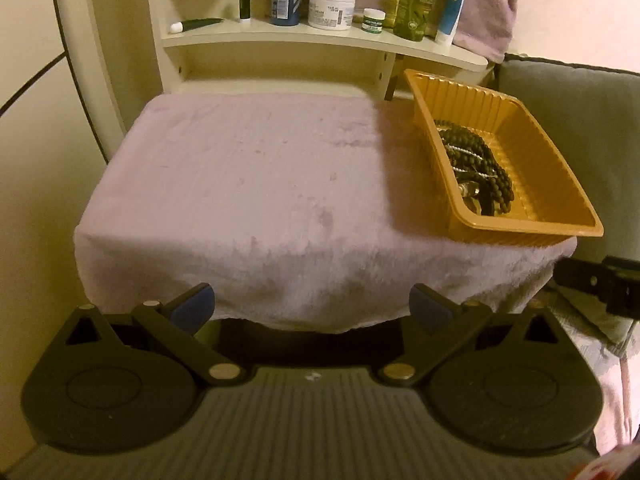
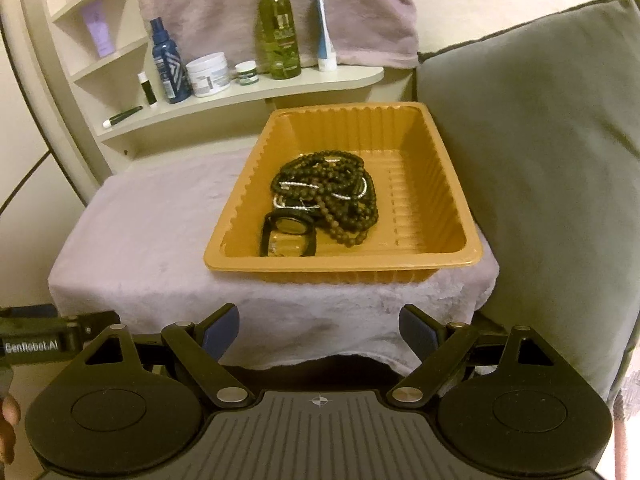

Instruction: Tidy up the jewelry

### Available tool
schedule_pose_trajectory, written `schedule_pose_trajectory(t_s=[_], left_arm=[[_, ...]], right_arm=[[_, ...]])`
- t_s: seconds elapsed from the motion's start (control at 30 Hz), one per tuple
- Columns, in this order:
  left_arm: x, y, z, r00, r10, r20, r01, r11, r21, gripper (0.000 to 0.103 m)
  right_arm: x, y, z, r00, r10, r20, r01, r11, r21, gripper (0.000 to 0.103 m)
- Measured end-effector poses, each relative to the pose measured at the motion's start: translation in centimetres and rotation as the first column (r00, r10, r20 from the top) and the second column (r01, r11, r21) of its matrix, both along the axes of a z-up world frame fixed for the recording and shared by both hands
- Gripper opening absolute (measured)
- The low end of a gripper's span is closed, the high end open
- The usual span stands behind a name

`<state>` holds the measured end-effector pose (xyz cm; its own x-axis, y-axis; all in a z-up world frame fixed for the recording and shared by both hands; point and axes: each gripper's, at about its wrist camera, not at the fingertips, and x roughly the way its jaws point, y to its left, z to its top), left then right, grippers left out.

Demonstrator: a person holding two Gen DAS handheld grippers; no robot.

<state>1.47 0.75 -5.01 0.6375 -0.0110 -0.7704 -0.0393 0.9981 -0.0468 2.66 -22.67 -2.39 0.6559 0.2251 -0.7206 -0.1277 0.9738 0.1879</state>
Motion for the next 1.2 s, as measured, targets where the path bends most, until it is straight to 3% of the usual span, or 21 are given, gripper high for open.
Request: schedule_pose_trajectory(t_s=[0.4,1.2], left_arm=[[-1.5,-0.2,1.1,1.0,0.003,0.028,-0.002,1.0,-0.026,0.103],[-1.6,-0.6,1.2,0.999,-0.006,0.04,0.006,1.0,-0.023,0.103]], right_arm=[[-0.3,1.6,0.0,0.999,0.053,-0.01,-0.053,0.999,-0.006,0.087],[-0.5,1.6,0.1,0.999,0.052,-0.004,-0.052,0.999,-0.002,0.087]])
